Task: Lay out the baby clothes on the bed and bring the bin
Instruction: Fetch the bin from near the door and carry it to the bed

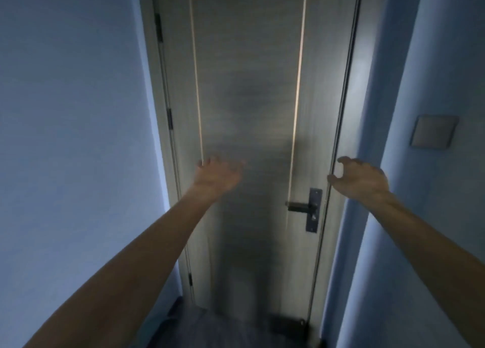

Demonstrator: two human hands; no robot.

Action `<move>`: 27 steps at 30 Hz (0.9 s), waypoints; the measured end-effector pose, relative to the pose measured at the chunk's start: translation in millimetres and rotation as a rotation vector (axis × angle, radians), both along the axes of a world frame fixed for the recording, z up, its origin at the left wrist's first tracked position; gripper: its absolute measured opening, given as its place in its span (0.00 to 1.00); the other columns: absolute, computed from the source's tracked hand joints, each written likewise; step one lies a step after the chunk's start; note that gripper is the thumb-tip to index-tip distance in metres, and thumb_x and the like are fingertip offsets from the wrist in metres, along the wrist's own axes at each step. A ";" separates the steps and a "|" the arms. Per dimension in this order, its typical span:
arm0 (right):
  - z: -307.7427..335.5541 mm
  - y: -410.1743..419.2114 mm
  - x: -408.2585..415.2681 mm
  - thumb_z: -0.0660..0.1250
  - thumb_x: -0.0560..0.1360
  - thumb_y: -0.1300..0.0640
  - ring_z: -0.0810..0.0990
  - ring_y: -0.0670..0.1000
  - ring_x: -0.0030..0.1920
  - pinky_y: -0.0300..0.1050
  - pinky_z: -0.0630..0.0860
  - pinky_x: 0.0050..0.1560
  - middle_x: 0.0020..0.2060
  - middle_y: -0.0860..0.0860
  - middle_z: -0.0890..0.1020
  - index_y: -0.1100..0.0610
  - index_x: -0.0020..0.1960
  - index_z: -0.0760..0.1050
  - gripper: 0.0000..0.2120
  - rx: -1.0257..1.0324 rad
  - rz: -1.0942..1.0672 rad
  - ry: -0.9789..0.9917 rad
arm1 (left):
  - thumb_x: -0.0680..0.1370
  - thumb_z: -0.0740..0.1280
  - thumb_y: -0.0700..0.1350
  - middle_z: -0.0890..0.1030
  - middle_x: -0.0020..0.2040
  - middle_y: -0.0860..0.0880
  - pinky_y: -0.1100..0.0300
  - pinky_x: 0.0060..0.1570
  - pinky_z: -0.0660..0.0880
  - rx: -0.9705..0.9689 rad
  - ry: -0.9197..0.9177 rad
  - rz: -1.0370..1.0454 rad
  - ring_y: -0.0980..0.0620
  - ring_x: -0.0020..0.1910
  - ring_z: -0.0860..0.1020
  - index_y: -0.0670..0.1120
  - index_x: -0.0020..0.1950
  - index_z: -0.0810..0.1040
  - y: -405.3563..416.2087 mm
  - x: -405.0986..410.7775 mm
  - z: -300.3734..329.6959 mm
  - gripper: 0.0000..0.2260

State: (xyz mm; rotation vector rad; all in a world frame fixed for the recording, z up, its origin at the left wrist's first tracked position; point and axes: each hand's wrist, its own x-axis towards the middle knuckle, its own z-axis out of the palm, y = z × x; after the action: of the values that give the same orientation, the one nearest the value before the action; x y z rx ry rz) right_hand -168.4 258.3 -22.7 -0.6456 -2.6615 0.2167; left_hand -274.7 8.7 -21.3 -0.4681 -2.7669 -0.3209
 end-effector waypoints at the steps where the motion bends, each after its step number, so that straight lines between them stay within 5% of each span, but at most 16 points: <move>1: -6.5 9.2 -2.1 0.60 0.77 0.45 0.72 0.58 0.66 0.50 0.65 0.67 0.67 0.58 0.72 0.56 0.73 0.61 0.28 -0.006 -0.041 -0.011 | 0.81 0.50 0.59 0.70 0.70 0.39 0.48 0.69 0.61 0.002 -0.013 -0.048 0.39 0.69 0.68 0.47 0.70 0.69 12.5 -12.4 -5.4 0.24; 12: -123.8 89.4 3.0 0.66 0.74 0.44 0.72 0.59 0.66 0.53 0.69 0.66 0.68 0.56 0.73 0.51 0.71 0.65 0.28 -0.265 -0.431 -0.038 | 0.80 0.50 0.61 0.72 0.67 0.41 0.50 0.59 0.68 -0.036 -0.138 -0.570 0.40 0.64 0.72 0.48 0.73 0.64 139.4 -123.9 -118.3 0.26; 20: -249.0 133.4 33.1 0.69 0.73 0.48 0.75 0.56 0.64 0.50 0.73 0.61 0.66 0.54 0.75 0.51 0.71 0.65 0.29 -0.511 -0.484 -0.084 | 0.79 0.51 0.63 0.74 0.65 0.45 0.51 0.57 0.71 -0.061 -0.458 -0.790 0.44 0.61 0.75 0.51 0.74 0.60 220.3 -139.7 -252.0 0.27; 27: -411.6 170.4 37.8 0.74 0.70 0.57 0.72 0.50 0.57 0.39 0.74 0.38 0.67 0.53 0.70 0.50 0.71 0.64 0.34 -0.877 -0.426 -0.080 | 0.70 0.72 0.59 0.77 0.60 0.53 0.63 0.48 0.69 -0.090 -0.788 -0.747 0.54 0.43 0.75 0.48 0.66 0.68 224.4 -142.7 -428.0 0.30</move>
State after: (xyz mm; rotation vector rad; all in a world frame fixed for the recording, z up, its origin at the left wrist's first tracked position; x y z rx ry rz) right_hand -130.7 428.7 -434.3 -1.4667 -2.3268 1.2738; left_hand -417.4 233.1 -449.2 -1.7245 -3.2029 -0.6622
